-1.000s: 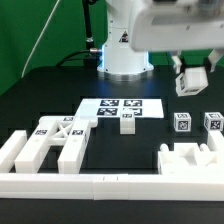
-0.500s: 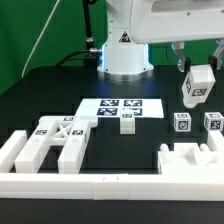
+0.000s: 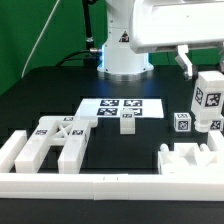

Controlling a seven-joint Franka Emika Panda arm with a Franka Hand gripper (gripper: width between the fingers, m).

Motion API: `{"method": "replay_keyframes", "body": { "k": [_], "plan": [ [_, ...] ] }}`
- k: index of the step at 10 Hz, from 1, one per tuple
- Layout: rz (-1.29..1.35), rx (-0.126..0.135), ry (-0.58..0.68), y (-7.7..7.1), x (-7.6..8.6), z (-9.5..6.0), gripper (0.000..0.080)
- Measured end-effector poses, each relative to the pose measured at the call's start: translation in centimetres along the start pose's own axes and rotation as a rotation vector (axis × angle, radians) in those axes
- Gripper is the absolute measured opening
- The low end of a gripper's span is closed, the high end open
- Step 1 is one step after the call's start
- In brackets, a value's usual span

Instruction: Assemble chair

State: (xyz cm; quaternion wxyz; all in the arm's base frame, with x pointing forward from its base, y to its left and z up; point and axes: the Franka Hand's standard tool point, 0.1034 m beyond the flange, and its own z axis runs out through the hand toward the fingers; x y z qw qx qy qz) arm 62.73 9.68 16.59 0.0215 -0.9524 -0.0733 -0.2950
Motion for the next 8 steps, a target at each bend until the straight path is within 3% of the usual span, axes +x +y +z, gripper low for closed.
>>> {"method": "replay_keyframes", "body": {
  "k": [1, 8],
  "plan": [
    [-0.003, -0.010, 0.068, 0.2, -0.1, 0.1, 0.0282],
    [-0.012, 0.009, 0.007, -1.2, -1.4, 3.1, 0.0282]
  ]
}}
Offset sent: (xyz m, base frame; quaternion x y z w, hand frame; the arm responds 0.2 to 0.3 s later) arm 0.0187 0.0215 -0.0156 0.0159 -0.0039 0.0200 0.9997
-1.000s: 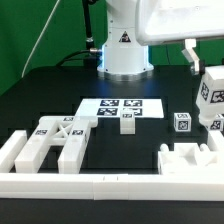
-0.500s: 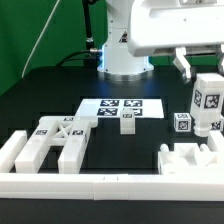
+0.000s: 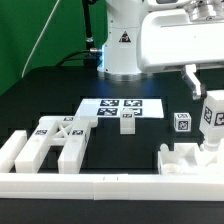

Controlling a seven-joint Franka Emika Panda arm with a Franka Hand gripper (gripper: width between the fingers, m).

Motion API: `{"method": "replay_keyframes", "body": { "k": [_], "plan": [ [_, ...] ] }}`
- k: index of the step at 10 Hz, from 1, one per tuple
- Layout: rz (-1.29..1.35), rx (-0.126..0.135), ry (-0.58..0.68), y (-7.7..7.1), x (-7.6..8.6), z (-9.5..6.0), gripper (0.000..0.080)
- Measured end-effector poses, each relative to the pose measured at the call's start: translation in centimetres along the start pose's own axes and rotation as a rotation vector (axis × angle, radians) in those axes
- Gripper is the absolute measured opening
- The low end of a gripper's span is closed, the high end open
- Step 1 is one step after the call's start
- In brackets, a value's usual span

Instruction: Assemble chair

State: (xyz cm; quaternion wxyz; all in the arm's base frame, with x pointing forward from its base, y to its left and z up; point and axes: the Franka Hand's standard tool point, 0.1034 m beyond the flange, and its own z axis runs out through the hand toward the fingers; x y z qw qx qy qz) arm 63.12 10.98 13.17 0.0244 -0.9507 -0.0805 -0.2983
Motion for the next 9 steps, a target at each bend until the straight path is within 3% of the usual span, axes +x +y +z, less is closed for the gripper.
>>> {"method": "replay_keyframes", "body": {
  "k": [6, 9],
  "plan": [
    [-0.008, 0.012, -0.023, -1.1, -1.0, 2.3, 0.0282],
    [-0.012, 0.009, -0.023, -0.8, -1.6, 2.8, 0.0282]
  ]
}}
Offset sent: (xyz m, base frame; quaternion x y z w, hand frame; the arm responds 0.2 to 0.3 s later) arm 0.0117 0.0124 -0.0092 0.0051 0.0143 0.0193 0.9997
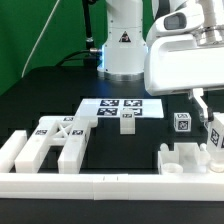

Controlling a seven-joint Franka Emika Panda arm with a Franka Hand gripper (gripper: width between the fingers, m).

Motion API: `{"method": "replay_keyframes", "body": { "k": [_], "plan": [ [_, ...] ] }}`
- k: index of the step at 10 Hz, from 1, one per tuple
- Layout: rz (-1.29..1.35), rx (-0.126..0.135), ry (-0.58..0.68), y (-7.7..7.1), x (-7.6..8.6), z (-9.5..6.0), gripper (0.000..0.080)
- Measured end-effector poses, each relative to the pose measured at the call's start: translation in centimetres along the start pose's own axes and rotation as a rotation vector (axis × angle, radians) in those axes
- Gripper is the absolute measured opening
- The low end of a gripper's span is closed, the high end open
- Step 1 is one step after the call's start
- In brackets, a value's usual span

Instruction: Assemble chair

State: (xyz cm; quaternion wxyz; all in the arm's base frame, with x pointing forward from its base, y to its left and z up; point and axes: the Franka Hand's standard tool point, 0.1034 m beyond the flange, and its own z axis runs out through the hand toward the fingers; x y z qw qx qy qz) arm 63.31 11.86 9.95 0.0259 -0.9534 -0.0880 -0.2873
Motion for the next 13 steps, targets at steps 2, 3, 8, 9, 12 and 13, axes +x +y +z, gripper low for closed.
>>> {"method": "replay_keyframes", "body": {
  "k": [2, 3, 8, 9, 12, 13],
  "plan": [
    [-0.001, -0.001, -0.005, 0.08, -0.65, 0.61, 0.0282],
    [-0.001, -0.003, 0.010, 0.07, -0.62, 0.76, 0.0282],
    [-0.020, -0.015, 0.036, 0.78, -1.01, 0.55, 0.0282],
    [-0.020, -0.015, 0.035, 0.77, -1.02, 0.57, 0.0282],
    [-0.021, -0.015, 0.035, 0.77, -1.06, 0.59, 0.0613],
    [-0.021, -0.015, 0.035, 0.77, -1.06, 0.59, 0.0613]
  ]
}}
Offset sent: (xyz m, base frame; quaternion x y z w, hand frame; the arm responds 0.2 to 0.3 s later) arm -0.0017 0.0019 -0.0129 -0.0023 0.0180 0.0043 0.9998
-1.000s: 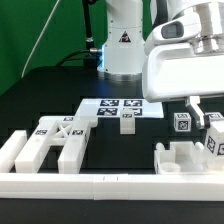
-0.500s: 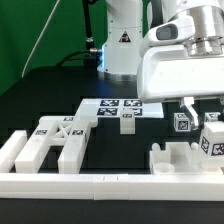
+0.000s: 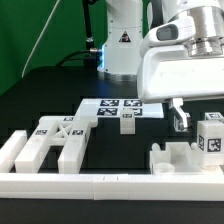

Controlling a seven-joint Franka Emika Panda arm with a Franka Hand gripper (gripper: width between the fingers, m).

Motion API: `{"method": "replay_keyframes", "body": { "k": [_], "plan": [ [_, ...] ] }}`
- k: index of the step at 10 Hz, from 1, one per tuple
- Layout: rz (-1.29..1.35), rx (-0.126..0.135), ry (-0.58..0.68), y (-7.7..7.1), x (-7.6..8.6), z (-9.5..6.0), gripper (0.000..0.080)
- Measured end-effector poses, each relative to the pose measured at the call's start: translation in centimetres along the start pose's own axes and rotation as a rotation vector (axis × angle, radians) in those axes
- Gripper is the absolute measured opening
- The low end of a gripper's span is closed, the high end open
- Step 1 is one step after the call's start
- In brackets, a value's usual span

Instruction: Assemble chair

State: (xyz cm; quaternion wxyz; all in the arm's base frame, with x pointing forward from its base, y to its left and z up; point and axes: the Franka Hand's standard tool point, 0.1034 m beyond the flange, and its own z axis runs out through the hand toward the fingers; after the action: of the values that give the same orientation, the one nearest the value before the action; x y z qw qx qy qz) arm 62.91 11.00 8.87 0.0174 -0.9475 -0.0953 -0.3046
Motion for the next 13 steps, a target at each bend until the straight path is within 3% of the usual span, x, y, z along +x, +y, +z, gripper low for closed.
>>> {"method": "replay_keyframes", "body": {
  "k": [6, 7, 8, 9, 11, 13],
  "plan": [
    [0.000, 0.000, -0.003, 0.0, 0.0, 0.0, 0.0649],
    [0.038, 0.008, -0.077, -0.2, 0.0, 0.2, 0.0649],
    [0.053, 0.014, -0.100, -0.3, 1.1, 0.2, 0.0649],
    [0.057, 0.013, -0.102, -0.2, 1.2, 0.6, 0.0649],
    [0.076, 0.039, -0.251, -0.8, 0.1, 1.5, 0.0649],
    [0.080, 0.054, -0.382, -0.1, -0.2, 1.8, 0.0649]
  ]
}}
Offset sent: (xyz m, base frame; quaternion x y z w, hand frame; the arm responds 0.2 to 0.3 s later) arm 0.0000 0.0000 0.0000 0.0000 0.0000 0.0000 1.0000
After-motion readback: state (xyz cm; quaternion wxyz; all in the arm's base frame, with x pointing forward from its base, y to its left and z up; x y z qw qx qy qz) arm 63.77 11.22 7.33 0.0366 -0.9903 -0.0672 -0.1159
